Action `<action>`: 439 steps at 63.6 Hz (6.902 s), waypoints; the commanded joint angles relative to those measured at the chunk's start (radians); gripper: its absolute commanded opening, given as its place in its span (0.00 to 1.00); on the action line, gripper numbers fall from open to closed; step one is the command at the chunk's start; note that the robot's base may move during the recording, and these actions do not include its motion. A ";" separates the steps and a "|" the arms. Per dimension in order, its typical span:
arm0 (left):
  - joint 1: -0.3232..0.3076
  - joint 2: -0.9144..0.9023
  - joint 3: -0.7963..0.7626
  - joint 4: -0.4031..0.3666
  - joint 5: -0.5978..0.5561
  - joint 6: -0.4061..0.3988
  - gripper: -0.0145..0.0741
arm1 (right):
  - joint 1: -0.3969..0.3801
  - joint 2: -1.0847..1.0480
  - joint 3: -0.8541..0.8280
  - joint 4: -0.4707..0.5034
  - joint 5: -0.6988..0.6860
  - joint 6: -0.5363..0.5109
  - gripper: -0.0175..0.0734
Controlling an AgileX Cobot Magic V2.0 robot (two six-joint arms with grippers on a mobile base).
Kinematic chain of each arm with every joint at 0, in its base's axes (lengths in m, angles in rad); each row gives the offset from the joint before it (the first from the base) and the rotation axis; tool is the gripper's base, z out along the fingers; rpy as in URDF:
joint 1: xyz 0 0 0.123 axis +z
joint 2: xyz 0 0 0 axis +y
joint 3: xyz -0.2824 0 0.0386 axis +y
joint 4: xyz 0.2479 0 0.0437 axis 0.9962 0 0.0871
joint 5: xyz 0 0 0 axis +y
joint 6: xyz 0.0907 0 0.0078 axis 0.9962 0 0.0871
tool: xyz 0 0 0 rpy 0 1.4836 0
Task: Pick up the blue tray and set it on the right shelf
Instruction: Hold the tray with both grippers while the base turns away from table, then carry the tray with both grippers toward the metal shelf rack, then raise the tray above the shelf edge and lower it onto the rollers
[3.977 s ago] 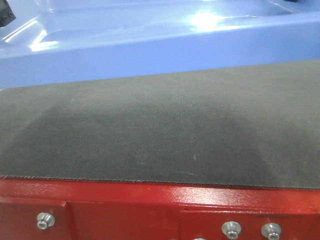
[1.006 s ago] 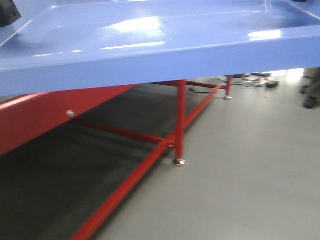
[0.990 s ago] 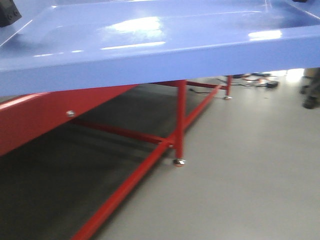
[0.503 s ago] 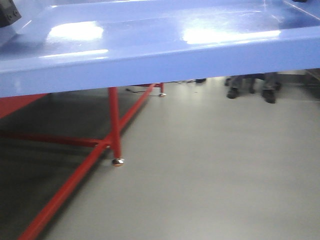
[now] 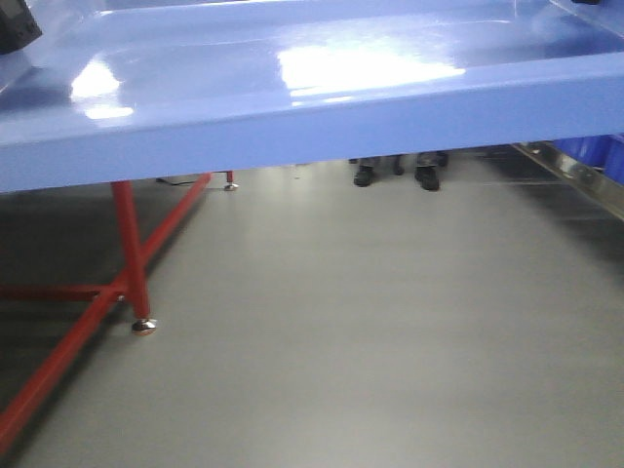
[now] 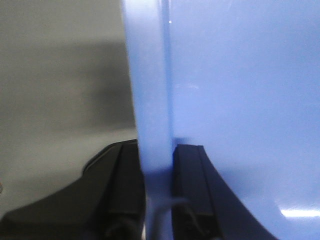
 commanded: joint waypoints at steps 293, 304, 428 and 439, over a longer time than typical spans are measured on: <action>-0.009 -0.027 -0.020 -0.010 0.018 0.042 0.11 | -0.005 -0.034 -0.027 -0.042 -0.051 -0.029 0.26; -0.009 -0.027 -0.020 -0.010 0.018 0.042 0.11 | -0.005 -0.034 -0.027 -0.042 -0.051 -0.029 0.26; 0.119 0.373 -0.596 0.057 -0.047 0.101 0.11 | -0.090 0.251 -0.388 -0.015 -0.012 -0.029 0.26; 0.138 0.455 -0.598 0.048 -0.047 0.135 0.11 | -0.090 0.355 -0.388 -0.018 -0.032 -0.029 0.26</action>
